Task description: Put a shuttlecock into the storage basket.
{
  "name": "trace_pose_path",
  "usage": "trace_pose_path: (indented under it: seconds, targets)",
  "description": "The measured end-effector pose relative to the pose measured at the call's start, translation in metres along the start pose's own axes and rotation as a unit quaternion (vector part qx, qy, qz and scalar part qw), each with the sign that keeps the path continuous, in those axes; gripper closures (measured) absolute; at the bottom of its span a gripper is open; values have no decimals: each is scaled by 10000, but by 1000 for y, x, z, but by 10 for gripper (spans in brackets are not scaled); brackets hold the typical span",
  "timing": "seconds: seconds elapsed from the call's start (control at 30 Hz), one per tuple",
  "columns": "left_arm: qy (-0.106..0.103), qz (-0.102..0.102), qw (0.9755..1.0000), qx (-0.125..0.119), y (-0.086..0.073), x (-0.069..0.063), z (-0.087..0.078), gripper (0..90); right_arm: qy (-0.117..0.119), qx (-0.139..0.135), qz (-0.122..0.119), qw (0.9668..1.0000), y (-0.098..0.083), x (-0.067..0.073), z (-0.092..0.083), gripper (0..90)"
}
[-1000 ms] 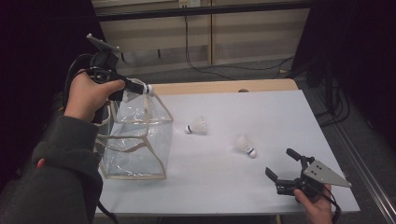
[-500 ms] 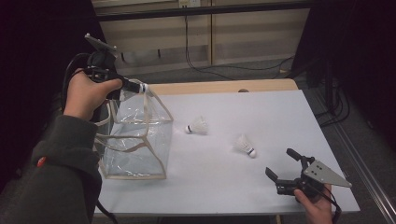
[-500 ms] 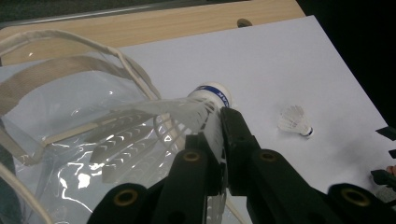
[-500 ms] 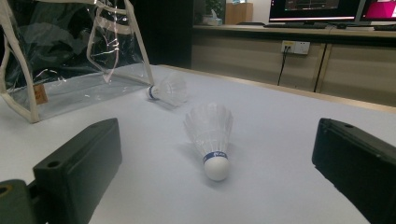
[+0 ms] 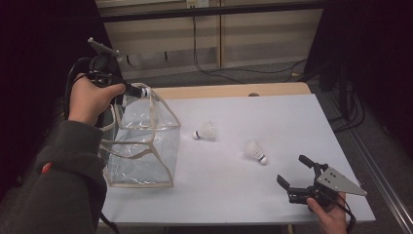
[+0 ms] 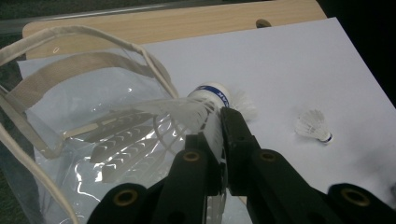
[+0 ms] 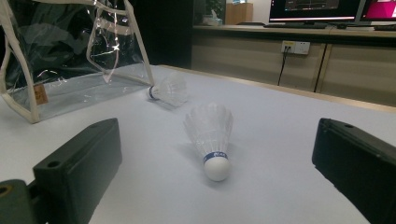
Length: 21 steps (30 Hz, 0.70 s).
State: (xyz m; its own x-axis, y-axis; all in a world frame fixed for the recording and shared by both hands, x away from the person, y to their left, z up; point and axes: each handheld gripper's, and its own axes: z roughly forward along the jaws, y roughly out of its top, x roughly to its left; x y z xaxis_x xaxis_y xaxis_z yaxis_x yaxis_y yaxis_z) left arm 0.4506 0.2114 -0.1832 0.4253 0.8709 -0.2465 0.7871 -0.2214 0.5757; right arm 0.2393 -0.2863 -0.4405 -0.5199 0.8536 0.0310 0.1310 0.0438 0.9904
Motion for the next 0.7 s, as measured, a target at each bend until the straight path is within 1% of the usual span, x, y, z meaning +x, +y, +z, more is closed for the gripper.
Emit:
trace_pose_path:
  seconds: [0.1,0.2,0.4,0.53,0.7]
  targets:
    - [106,-18,9999,-25,-1,3,1,877,12,-6,-8,10000,0,0,0,15]
    - [133,-67,9999,-18,-2,6,2,876,12,9,-9,10000,0,0,0,15]
    - [269,-155,9995,-2,-4,13,7,876,11,-6,-27,10000,0,0,0,15]
    - [330,-152,9993,55,-5,17,9,877,13,0,-17,10000,0,0,0,15]
    - [414,-202,9989,57,-6,21,11,876,11,-5,-23,10000,0,0,0,15]
